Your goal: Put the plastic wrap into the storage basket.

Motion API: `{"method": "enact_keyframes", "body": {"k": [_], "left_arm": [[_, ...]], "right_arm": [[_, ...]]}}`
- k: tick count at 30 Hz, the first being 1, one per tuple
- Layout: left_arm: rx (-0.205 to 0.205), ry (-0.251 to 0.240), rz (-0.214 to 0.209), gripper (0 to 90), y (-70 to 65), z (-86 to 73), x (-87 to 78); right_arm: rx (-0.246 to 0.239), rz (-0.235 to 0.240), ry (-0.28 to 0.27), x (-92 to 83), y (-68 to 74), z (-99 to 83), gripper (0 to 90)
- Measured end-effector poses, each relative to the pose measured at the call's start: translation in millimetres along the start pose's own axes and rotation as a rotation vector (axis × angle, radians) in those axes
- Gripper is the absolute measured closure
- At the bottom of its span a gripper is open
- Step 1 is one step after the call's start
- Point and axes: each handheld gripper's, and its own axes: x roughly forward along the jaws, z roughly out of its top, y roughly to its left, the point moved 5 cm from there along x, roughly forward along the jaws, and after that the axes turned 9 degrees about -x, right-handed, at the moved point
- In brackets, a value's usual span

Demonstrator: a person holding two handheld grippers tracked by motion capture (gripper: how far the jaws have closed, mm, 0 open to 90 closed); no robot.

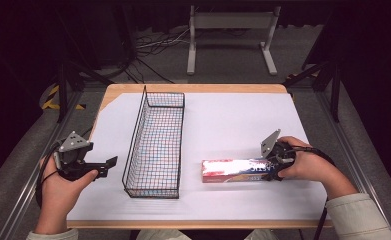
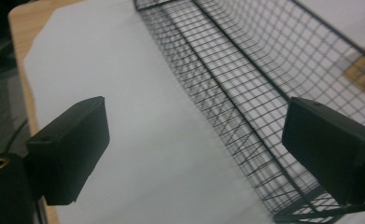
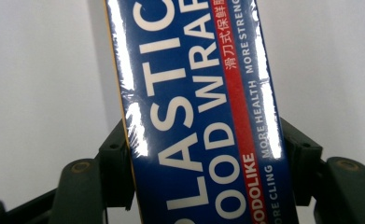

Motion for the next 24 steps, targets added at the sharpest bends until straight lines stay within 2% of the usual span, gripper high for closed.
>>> {"method": "enact_keyframes", "body": {"k": [3, 4, 6, 7, 11, 13, 14, 15, 17, 18, 20, 22, 24], "left_arm": [[0.055, -0.006, -0.028, 7.8, -5.0, 4.2, 0.4], [0.100, -0.010, -0.053, 10.6, -9.6, 7.7, 0.7], [0.112, -0.005, -0.054, 11.2, -12.8, 9.1, 1.1], [0.161, 0.002, -0.043, 13.4, -17.0, 13.6, 1.0], [0.176, 0.003, -0.053, 14.5, -20.5, 22.3, -1.9], [0.204, 0.006, -0.068, 15.0, -24.3, 28.8, -2.5], [0.204, 0.006, -0.068, 15.0, -24.3, 28.8, -2.5], [0.219, 0.011, -0.081, 15.0, -26.7, 31.0, -2.5], [0.249, 0.021, -0.110, 14.9, -35.1, 37.5, -2.0], [0.249, 0.021, -0.110, 15.5, -35.1, 37.5, -2.0], [0.273, 0.055, -0.120, 17.3, -40.8, 41.4, -2.2], [0.298, 0.059, -0.130, 17.1, -47.1, 48.0, -2.2], [0.300, 0.054, -0.136, 16.5, -49.3, 50.7, -2.3]], "right_arm": [[0.002, 0.008, -0.022, -9.8, 0.7, 5.9, 37.9], [-0.006, -0.010, -0.040, -17.7, 0.0, 10.9, 38.6], [-0.009, -0.019, -0.047, -22.8, -0.9, 13.5, 38.9], [-0.019, -0.038, -0.054, -32.7, -3.1, 17.7, 39.1], [-0.016, -0.055, -0.066, -46.6, -5.6, 22.8, 39.2], [-0.003, -0.055, -0.084, -59.3, -7.5, 28.4, 39.2], [-0.003, -0.055, -0.084, -59.3, -7.5, 28.4, 39.2], [-0.010, -0.062, -0.088, -62.9, -8.7, 30.5, 39.1], [0.008, -0.057, -0.091, -72.3, -10.7, 37.4, 39.1], [0.012, -0.058, -0.088, -75.2, -11.3, 39.8, 39.1], [0.017, -0.056, -0.092, -77.6, -12.0, 42.4, 39.1], [0.027, -0.048, -0.113, -84.8, -14.5, 50.0, 39.1], [0.029, -0.059, -0.119, -89.7, -15.9, 55.6, 39.1]]}}
